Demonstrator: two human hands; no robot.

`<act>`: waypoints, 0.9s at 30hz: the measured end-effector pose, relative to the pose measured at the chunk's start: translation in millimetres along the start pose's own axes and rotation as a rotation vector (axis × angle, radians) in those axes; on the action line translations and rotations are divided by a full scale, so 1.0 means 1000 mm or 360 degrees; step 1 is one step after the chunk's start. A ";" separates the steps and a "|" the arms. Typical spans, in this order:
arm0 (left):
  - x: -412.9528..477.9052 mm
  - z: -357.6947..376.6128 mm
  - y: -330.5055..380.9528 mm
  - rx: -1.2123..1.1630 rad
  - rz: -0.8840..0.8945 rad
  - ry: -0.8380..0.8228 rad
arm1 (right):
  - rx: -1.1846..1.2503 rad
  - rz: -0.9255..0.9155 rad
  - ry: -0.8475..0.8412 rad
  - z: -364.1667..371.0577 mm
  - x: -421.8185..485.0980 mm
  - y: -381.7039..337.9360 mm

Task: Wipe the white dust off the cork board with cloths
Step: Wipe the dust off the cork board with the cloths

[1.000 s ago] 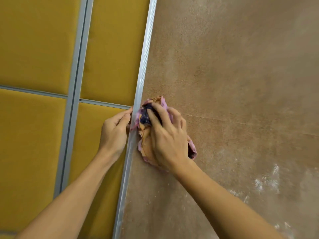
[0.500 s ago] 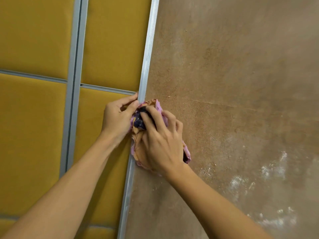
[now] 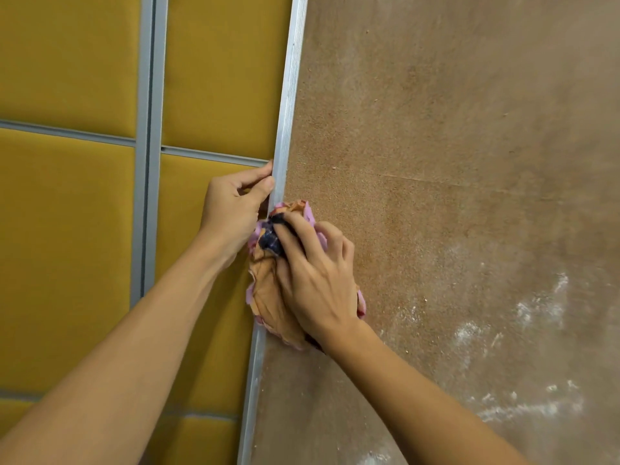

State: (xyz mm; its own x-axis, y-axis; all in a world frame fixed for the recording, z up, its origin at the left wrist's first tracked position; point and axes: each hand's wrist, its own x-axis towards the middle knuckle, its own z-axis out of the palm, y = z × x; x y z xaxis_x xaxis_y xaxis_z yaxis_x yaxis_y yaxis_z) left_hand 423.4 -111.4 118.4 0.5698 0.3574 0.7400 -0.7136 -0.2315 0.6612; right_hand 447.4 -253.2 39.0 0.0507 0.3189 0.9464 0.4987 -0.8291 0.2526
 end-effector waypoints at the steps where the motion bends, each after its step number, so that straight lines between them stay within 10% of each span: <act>1: 0.000 0.000 0.001 0.0004 -0.0002 0.0006 | 0.0008 0.0016 0.0011 0.002 0.002 0.000; 10: 0.002 0.000 0.001 0.0039 -0.0013 0.0013 | 0.0035 0.0117 0.0135 0.003 0.023 -0.004; 17: -0.003 0.000 0.006 0.0024 -0.0070 0.0022 | -0.0008 -0.0417 -0.0035 0.004 -0.031 -0.001; 27: -0.006 0.003 0.010 0.0026 -0.0105 0.0064 | -0.0010 -0.0202 0.0002 -0.007 -0.001 0.002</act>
State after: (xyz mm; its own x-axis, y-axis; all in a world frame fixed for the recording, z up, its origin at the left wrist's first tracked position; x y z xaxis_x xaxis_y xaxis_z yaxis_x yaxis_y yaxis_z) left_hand 414.0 -118.2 120.8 0.5984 0.4083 0.6893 -0.6681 -0.2206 0.7107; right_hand 442.2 -259.0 39.7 -0.0135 0.4208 0.9071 0.4954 -0.7852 0.3716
